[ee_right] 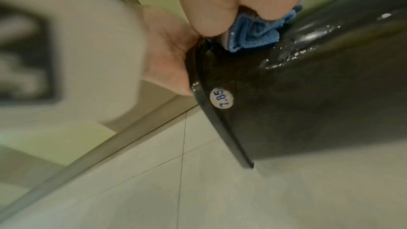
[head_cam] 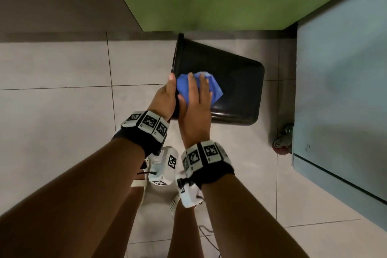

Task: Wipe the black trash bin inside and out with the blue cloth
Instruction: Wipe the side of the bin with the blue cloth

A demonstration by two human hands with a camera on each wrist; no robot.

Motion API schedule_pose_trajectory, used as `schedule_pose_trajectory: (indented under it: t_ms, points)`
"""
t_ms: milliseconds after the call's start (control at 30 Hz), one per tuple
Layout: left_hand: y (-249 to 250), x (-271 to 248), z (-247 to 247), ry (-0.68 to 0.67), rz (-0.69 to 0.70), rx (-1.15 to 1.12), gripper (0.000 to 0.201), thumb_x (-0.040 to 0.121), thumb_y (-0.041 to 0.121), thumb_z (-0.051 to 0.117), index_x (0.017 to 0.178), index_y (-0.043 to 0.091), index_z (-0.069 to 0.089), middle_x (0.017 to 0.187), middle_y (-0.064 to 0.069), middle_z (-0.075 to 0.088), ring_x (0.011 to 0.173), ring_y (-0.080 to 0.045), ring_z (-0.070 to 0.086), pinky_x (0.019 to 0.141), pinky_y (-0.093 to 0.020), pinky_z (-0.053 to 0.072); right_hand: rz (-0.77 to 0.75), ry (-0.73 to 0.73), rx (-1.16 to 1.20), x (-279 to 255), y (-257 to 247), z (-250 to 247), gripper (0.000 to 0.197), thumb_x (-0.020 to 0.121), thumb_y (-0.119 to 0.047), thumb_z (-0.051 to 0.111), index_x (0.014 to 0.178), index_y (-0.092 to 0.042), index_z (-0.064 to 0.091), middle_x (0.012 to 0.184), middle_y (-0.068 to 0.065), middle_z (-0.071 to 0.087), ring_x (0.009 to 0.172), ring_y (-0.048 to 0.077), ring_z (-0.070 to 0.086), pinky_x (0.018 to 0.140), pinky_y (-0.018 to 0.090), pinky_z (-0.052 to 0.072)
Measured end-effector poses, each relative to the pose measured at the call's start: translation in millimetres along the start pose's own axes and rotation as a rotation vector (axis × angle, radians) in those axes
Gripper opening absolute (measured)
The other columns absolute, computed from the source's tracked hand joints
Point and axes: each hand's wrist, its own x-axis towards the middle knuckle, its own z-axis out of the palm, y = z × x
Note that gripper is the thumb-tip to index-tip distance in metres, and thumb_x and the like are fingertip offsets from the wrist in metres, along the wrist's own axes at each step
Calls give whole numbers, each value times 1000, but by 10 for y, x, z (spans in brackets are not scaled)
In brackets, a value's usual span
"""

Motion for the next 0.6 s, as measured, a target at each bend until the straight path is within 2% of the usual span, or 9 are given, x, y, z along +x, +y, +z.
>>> schedule_pose_trajectory:
  t_ms: [100,133,167,200,267,333,433,533,600]
  points:
    - [-100,1,13,44,-52,-5,56,95,55,17,74,19,55,67,-2,57,60,-13,53,51,-21,43,-20,4,-67,-235,97,137,60,86,-14,42,141,-15,17,151,19,16,141,32,13,110,48,32]
    - [-129,5,21,57,-49,-20,56,95,54,19,73,18,54,65,-1,56,59,-14,53,47,-19,43,-41,11,-80,-248,129,149,61,84,-12,42,140,-16,17,151,18,16,140,32,15,110,48,31]
    - [-162,21,36,69,-39,-37,56,96,53,20,76,15,55,68,-1,58,63,-16,55,52,-21,47,-45,16,-74,-247,144,140,61,83,-12,42,138,-17,17,151,16,13,139,33,17,110,49,31]
    - [-174,24,48,85,-27,-44,54,96,53,21,81,14,56,75,-3,60,72,-20,58,63,-26,52,-39,25,-68,-232,158,129,58,84,-14,40,138,-17,18,150,14,11,138,34,17,109,51,31]
    - [-170,23,60,121,-12,-28,54,96,51,23,96,11,59,90,-6,58,88,-26,57,83,-34,51,26,99,-60,-170,212,76,52,90,-18,38,139,-12,24,150,18,14,138,38,18,107,56,33]
    - [-185,22,60,130,8,-4,58,97,50,23,105,6,59,92,-4,55,89,-25,54,80,-30,46,195,206,-69,-67,337,-15,51,93,-17,44,141,-10,27,151,20,17,140,36,14,111,55,25]
    - [-223,3,72,116,11,27,49,96,52,20,86,15,51,74,4,51,75,-16,51,75,-30,44,358,322,-99,31,614,-259,51,94,-18,45,141,-10,26,152,18,18,141,33,13,115,42,12]
    - [-215,0,77,137,14,28,48,96,53,20,75,19,46,71,5,49,70,-15,50,73,-31,43,391,381,-101,73,831,-479,51,94,-19,45,141,-11,26,149,17,22,138,34,23,111,48,29]
    - [-213,-10,89,150,14,19,49,96,53,21,79,16,48,71,5,49,76,-20,51,72,-30,43,470,388,-49,99,874,-592,52,94,-19,45,141,-13,23,146,16,26,132,31,34,107,43,37]
